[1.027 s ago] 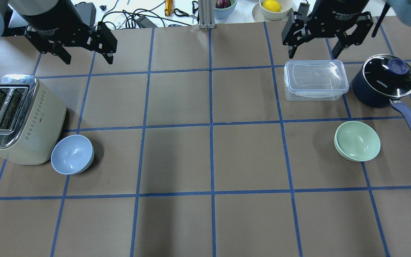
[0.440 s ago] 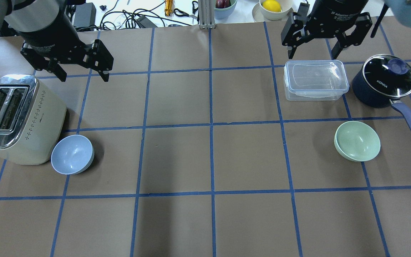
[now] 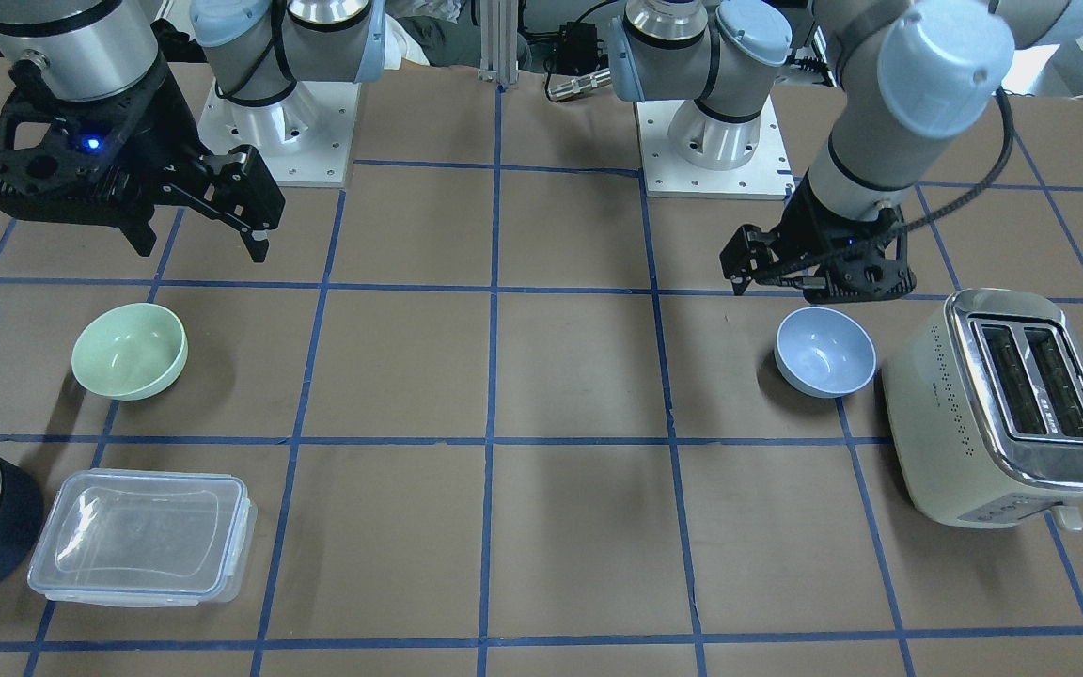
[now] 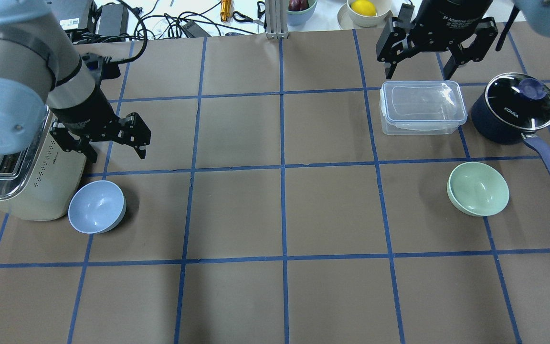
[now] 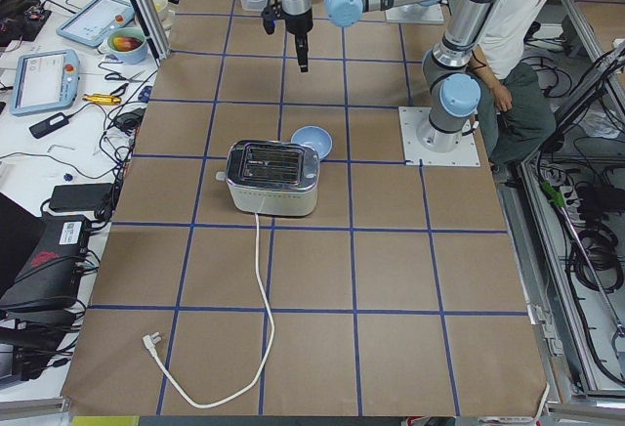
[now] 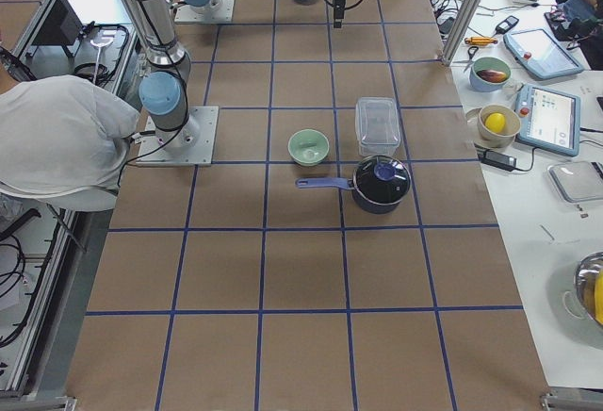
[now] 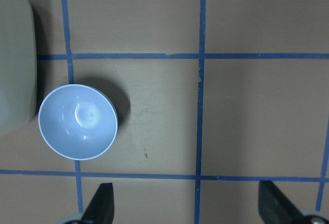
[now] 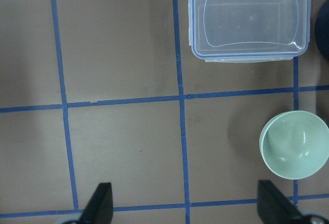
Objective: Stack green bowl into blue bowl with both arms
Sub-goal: 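Lower left gripper to light blue bowl while right gripper nears green bowl, then grasp light blue bowl with left gripper while right gripper grasps green bowl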
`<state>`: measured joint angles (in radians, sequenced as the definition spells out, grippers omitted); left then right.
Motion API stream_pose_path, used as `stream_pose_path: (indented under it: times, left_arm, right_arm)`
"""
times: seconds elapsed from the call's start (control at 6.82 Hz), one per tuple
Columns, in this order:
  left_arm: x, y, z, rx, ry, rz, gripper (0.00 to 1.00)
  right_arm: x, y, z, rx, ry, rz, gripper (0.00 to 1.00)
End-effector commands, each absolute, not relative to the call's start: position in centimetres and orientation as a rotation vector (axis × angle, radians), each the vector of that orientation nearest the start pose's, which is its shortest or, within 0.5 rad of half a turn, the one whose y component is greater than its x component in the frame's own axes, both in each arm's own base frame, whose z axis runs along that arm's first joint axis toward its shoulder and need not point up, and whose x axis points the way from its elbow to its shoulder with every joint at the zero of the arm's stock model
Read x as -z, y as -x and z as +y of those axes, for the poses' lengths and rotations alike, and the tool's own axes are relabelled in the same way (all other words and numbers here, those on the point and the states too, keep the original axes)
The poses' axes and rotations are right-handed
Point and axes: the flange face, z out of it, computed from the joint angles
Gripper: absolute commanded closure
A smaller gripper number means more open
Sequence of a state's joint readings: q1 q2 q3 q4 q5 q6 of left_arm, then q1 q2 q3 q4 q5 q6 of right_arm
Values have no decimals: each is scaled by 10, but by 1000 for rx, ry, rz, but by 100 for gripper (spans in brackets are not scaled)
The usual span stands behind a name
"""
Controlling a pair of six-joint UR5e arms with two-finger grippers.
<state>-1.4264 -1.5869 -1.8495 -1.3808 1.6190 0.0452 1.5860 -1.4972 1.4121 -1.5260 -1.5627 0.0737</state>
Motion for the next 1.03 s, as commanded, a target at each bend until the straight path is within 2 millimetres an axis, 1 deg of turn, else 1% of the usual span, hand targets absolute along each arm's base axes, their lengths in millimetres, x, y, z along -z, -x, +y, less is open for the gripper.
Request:
stream_pose_path:
  times: [0.0, 0.15, 0.29, 0.44, 0.59, 0.73, 0.88]
  left_arm:
    - [-263, 19, -460, -109, 155, 3095, 0]
    - [-244, 17, -451, -139, 153, 3093, 0]
    - [-231, 9, -449, -200, 157, 3050, 1]
    - [-223, 0, -449, -238, 148, 2964, 8]
    - [-212, -1, -451, -263, 146, 2966, 18]
    - [-205, 0, -450, -283, 125, 2976, 65]
    - [-203, 1, -452, -269, 123, 2985, 87]
  right_arm:
    - [-510, -127, -530, 5, -73, 3145, 0]
    - [-487, -101, -533, -55, 23, 3142, 0]
    - [-459, -64, -534, -117, 71, 3124, 0]
    - [-433, -32, -534, -135, 141, 3116, 0]
    - [-408, 0, -529, -141, 128, 3102, 0]
    - [-383, 25, -518, -213, 154, 3084, 0]
    - [-367, 60, -511, -240, 126, 3065, 0]
